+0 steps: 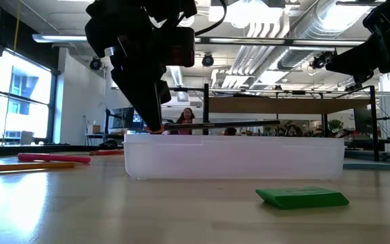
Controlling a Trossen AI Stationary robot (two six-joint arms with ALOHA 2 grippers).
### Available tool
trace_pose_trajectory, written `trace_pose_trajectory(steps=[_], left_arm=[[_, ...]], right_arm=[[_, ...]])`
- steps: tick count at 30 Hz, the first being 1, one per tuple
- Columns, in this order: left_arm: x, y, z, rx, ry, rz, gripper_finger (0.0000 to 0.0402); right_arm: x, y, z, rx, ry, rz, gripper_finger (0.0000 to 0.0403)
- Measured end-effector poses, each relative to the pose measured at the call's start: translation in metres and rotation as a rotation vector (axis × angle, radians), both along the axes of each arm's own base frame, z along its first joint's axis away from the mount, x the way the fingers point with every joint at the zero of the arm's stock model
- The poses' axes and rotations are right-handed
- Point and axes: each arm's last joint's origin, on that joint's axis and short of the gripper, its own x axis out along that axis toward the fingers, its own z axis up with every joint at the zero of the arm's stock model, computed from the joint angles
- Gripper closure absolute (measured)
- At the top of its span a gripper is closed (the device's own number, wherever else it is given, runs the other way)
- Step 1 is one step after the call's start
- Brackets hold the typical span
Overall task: Pack school essentials
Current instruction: Put the blue pencil into the transparent box, then put the green eraser into the transparent box
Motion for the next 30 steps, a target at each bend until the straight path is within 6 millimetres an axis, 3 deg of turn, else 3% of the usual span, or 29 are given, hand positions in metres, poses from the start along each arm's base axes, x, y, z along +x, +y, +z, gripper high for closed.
trace_pose_trajectory(steps=[6,19,23,30], left_arm=[[0.0,0.0,0.0,-0.004,0.002,0.009,0.0359],[0.001,0.004,0.0,0.036,-0.012,0.035,0.0241],[0.002,0.007,0.003,-0.002,-0.004,0.03,0.0234],[0.009,0.008,0.025,0.001,-0.016,-0.001,0.0242]], right_arm=[[0.0,0.0,0.0,0.0,0.0,0.0,0.0292],[0.0,0.0,0.0,0.0,0.0,0.0,0.0292],[0.0,0.0,0.0,0.0,0.0,0.0,0.0292],[0.0,0.0,0.0,0.0,0.0,0.0,0.0292]])
